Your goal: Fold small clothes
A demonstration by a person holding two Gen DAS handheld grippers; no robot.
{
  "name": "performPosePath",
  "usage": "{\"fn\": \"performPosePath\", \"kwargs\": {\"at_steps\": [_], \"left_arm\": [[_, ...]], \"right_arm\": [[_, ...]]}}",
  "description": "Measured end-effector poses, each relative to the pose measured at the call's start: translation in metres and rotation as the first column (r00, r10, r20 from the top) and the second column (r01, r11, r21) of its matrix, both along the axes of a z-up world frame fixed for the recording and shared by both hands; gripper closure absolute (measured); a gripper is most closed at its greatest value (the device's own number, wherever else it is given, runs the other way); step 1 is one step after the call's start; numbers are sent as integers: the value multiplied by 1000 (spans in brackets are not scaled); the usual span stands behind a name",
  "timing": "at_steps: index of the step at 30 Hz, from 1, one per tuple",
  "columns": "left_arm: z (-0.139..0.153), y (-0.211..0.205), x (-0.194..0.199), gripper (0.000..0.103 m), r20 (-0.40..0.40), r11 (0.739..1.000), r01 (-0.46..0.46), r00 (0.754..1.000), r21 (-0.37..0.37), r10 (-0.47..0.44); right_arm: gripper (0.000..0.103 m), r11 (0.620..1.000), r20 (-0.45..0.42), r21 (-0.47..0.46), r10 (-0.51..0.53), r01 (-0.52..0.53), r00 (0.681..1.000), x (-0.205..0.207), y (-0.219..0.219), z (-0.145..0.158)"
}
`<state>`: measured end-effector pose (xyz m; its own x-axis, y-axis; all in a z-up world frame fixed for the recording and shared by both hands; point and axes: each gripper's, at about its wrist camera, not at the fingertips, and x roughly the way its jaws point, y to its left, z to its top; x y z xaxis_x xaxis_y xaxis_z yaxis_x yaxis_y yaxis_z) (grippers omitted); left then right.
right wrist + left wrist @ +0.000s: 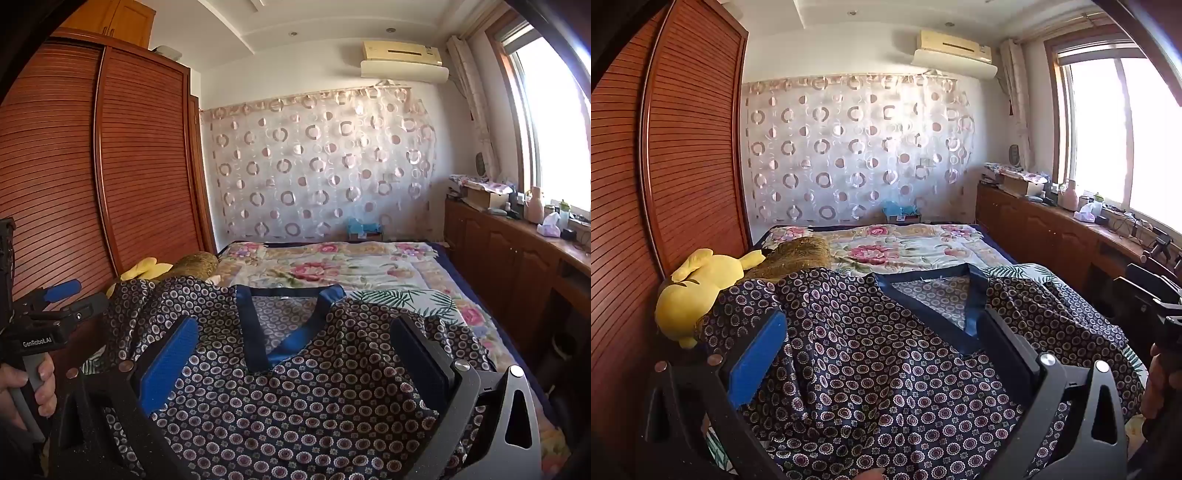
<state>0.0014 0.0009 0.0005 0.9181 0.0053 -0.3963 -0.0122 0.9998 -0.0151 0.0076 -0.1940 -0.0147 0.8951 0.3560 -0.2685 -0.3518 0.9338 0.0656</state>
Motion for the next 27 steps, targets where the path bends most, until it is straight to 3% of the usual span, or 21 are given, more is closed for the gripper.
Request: {"fn": "performPosePath", "kwargs": {"at_steps": [27], "left_arm": [[6,-1,-9,0,26,1000,-4,1000,9,4]], "right_arm": [[0,1000,-1,11,-5,5,1000,0,-2,-2]]}}
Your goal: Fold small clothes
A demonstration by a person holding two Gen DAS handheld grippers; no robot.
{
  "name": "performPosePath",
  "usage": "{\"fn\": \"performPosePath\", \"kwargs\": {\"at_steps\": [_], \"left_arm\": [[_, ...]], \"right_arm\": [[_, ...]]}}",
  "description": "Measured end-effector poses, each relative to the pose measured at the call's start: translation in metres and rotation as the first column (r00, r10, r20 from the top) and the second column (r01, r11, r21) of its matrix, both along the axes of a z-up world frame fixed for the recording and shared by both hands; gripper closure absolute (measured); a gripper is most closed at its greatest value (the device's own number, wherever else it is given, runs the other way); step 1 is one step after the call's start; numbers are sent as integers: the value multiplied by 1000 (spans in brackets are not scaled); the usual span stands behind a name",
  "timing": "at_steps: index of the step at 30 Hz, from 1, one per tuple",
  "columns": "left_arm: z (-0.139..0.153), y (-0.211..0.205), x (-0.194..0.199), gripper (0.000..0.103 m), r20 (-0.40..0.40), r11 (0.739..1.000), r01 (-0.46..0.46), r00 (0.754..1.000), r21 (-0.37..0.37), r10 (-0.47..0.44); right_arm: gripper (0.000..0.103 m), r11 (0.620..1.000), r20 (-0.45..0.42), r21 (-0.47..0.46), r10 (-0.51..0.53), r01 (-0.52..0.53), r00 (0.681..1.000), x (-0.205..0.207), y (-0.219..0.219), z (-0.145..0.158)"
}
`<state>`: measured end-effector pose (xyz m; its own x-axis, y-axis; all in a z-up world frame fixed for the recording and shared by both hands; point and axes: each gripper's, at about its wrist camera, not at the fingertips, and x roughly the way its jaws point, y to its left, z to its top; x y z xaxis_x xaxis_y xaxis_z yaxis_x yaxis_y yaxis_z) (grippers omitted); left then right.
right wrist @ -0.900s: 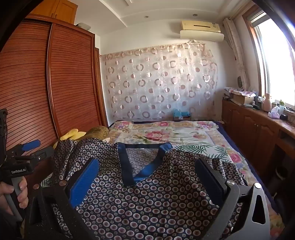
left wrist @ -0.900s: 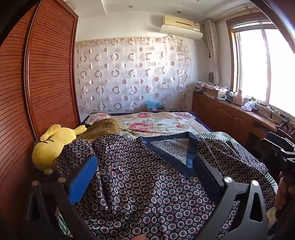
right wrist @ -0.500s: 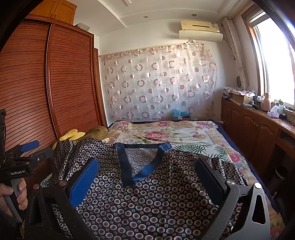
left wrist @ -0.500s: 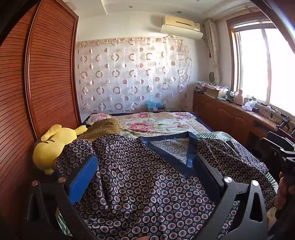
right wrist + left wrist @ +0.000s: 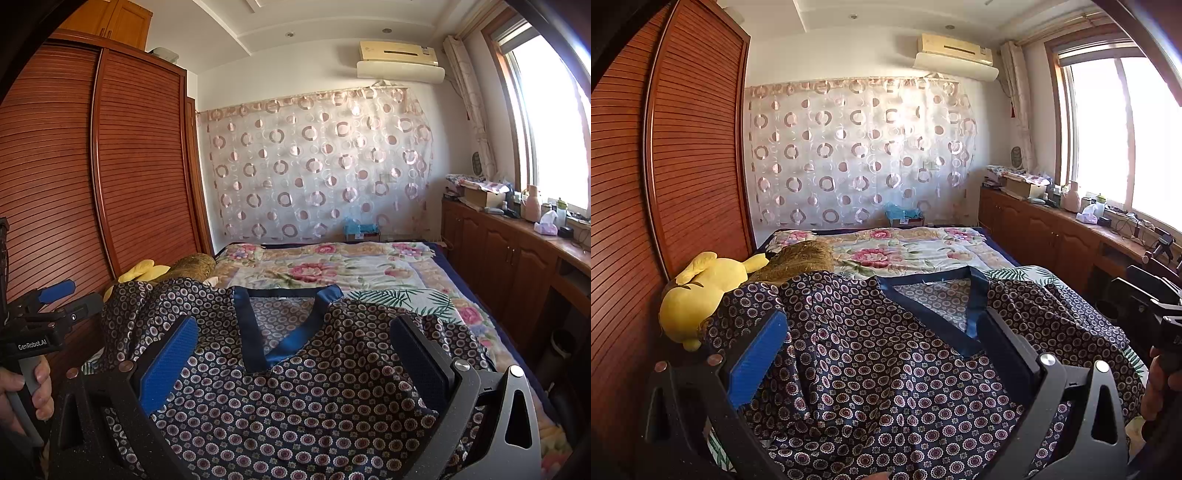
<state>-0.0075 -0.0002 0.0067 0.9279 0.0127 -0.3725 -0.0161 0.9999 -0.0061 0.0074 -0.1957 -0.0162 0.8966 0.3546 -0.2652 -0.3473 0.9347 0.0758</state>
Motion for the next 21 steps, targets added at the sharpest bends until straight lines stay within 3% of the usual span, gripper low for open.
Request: {"fn": "performPosePath", "kwargs": {"at_steps": [21], "left_arm": [[0,-1,0,0,0,1000,0,1000,2,0]], "right_arm": [[0,1000,-1,1,0,0,1000,-1,1,0]]}}
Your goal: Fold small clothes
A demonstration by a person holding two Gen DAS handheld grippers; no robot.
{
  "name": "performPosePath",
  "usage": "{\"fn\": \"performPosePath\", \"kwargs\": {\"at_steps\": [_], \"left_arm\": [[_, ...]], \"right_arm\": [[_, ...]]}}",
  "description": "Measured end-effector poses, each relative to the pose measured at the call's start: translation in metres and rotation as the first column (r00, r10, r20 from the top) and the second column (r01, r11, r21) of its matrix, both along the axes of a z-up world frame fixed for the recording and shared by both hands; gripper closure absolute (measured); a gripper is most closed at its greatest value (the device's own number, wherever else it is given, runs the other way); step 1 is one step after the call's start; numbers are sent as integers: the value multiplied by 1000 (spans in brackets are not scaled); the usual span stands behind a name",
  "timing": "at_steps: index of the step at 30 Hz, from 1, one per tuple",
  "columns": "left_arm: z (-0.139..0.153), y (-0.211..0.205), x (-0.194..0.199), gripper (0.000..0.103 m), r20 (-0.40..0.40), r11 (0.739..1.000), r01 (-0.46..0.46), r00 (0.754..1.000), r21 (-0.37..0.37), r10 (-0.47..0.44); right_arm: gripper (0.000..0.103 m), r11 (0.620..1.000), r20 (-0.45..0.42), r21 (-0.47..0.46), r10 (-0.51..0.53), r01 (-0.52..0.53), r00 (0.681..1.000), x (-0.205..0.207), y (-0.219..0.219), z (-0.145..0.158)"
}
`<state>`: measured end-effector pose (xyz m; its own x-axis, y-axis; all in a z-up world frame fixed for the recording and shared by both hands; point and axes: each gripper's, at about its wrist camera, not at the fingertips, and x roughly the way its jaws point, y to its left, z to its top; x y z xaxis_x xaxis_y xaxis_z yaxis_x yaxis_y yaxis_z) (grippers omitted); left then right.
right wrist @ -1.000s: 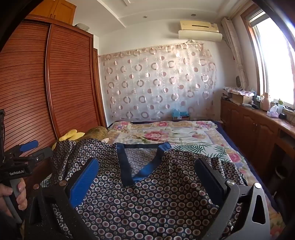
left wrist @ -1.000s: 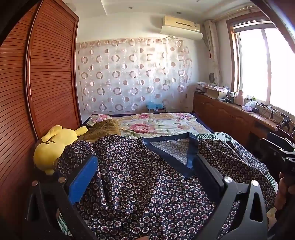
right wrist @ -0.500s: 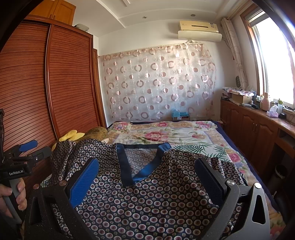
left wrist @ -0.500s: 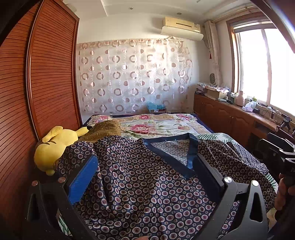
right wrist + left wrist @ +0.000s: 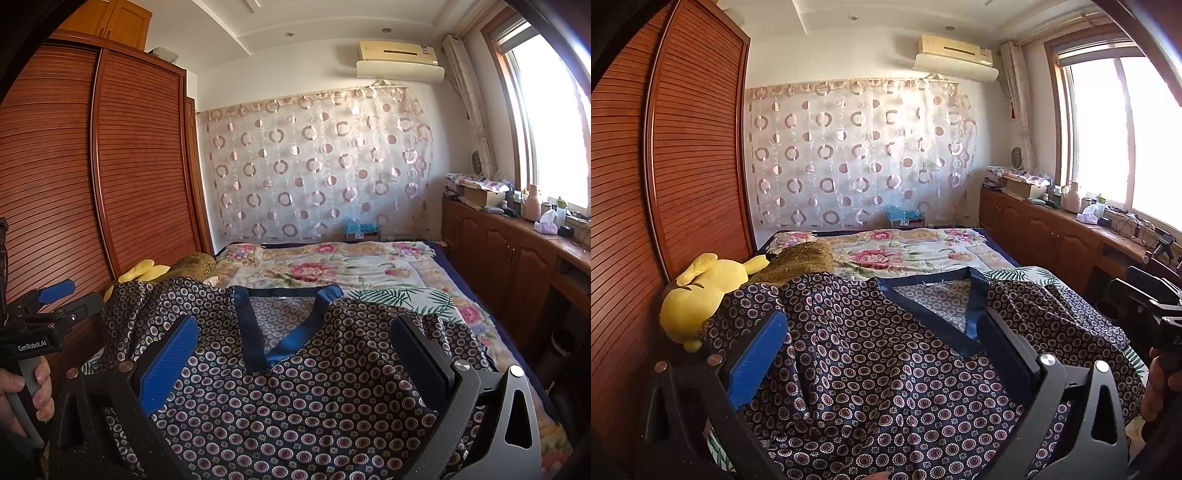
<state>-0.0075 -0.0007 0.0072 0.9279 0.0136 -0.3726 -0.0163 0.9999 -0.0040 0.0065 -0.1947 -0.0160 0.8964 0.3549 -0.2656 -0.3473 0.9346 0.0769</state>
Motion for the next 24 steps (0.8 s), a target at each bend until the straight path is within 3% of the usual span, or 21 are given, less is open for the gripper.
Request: {"fn": "performPosePath", "kwargs": {"at_steps": [24], "left_arm": [[5,1,-1,0,9,1000,0,1000,7,0]], "right_arm": [[0,1000,0,1,2,-2,1000,0,0,0]]}}
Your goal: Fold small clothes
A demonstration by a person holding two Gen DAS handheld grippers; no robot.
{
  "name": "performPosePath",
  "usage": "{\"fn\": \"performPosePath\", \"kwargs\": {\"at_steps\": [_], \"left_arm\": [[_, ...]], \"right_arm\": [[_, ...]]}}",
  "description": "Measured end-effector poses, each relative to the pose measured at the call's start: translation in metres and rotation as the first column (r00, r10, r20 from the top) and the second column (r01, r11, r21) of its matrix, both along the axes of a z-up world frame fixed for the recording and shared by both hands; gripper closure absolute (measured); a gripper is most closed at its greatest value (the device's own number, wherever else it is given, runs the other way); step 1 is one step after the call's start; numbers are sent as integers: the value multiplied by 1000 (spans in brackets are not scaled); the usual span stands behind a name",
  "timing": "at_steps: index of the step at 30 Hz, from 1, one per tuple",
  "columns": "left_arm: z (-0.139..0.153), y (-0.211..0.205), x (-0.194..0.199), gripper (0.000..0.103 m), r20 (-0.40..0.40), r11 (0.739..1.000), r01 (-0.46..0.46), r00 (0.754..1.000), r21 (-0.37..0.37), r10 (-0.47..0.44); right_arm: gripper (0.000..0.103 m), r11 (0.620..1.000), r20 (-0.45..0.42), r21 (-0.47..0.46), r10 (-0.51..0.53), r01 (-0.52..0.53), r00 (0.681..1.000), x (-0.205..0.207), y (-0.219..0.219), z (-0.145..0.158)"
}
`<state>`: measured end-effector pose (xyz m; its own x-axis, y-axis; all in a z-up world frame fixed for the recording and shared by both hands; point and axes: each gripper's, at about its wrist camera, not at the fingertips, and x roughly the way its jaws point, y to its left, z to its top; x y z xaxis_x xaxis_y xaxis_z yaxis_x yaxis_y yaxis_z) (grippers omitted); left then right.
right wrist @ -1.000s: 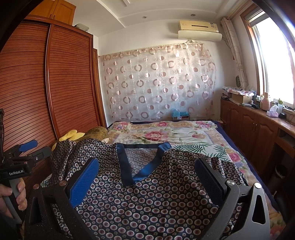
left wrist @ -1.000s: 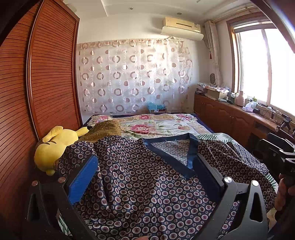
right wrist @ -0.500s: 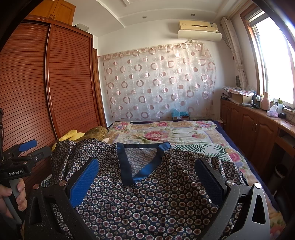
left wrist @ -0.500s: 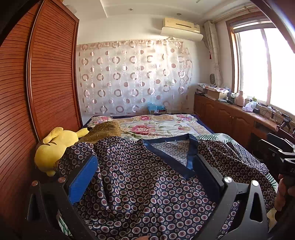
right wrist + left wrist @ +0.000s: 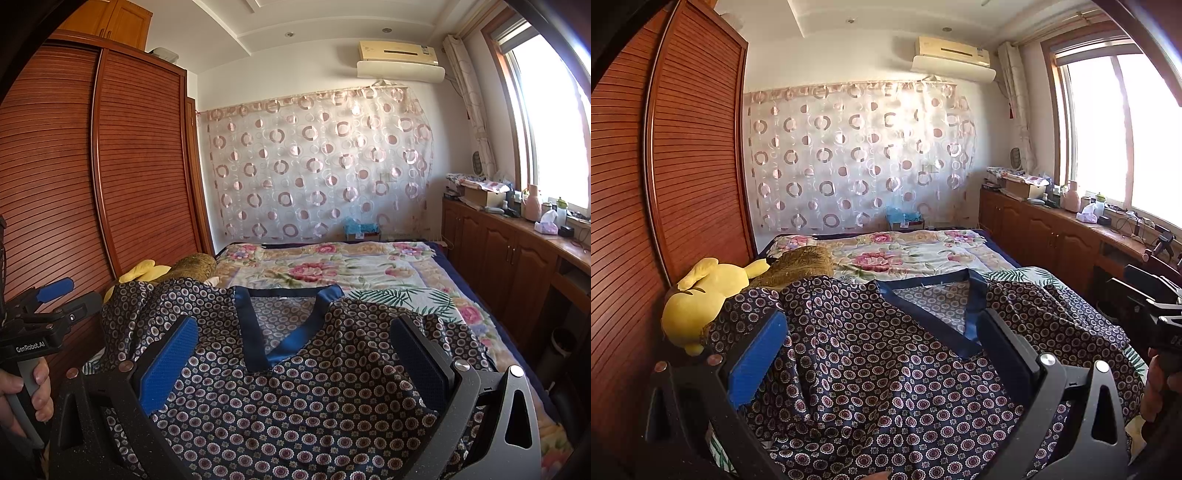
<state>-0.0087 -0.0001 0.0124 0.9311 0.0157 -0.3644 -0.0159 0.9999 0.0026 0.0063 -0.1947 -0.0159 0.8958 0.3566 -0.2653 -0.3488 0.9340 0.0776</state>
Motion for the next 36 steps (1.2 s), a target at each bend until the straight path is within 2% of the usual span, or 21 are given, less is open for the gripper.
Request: {"fn": "performPosePath", "kwargs": {"at_steps": [21,36], "left_arm": [[-1,-2,-1,0,1,1000,4,1000,3,-4],[-33,30,19,0,-90,1000,-17,996,-5,16]], "right_arm": [[0,1000,-8,-3,11,-11,1000,2,1,0],[0,996,-102,-54,67,-73,992,26,16,-17]]}}
